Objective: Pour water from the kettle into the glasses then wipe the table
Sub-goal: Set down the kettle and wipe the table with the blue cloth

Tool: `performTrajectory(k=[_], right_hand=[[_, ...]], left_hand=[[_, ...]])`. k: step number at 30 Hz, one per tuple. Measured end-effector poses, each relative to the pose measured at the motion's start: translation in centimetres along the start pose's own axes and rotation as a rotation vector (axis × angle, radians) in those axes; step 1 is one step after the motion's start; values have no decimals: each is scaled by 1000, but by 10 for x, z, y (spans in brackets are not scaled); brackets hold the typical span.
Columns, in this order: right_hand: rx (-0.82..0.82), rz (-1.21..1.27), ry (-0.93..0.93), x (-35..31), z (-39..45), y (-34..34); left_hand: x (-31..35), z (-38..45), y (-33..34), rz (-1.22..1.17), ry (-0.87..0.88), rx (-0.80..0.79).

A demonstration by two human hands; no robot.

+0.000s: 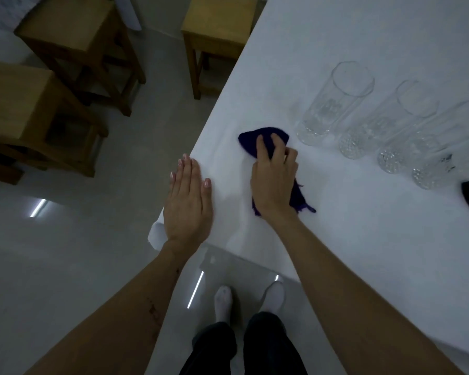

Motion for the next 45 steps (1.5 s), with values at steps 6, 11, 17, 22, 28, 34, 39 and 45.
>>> performTrajectory(k=[6, 11, 17, 22, 28, 34, 39, 45], right_hand=[[-119, -37, -261, -36, 13, 8], [-171, 34, -578, 14, -65, -9], [-43, -21, -489, 113, -52, -46], [16, 4, -158, 58, -11, -24], [-60, 74, -397, -11, -77, -9], [-48, 3, -564, 57, -152, -26], [24, -56, -331, 169, -157, -72], [152, 66, 242, 125, -87, -52]], left_hand=[[0, 0, -2, -19, 13, 5], [0, 0, -2, -23, 25, -4], [1, -1, -5, -11, 21, 31], [0, -1, -3, -16, 10, 52], [0, -2, -6, -109, 36, 58], [-2, -3, -5, -51, 47, 41], [-1, -2, -2, -2, 63, 53], [9, -6, -3, 13, 141, 62]])
Point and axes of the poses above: each hand's wrist, its own z-axis towards the middle knuckle, its own y-axis out of the palm, x = y × z, the point moved 5 cm from there along z, towards the middle knuckle, and after that the axes turned 6 degrees about y, right-handed, at the moved point
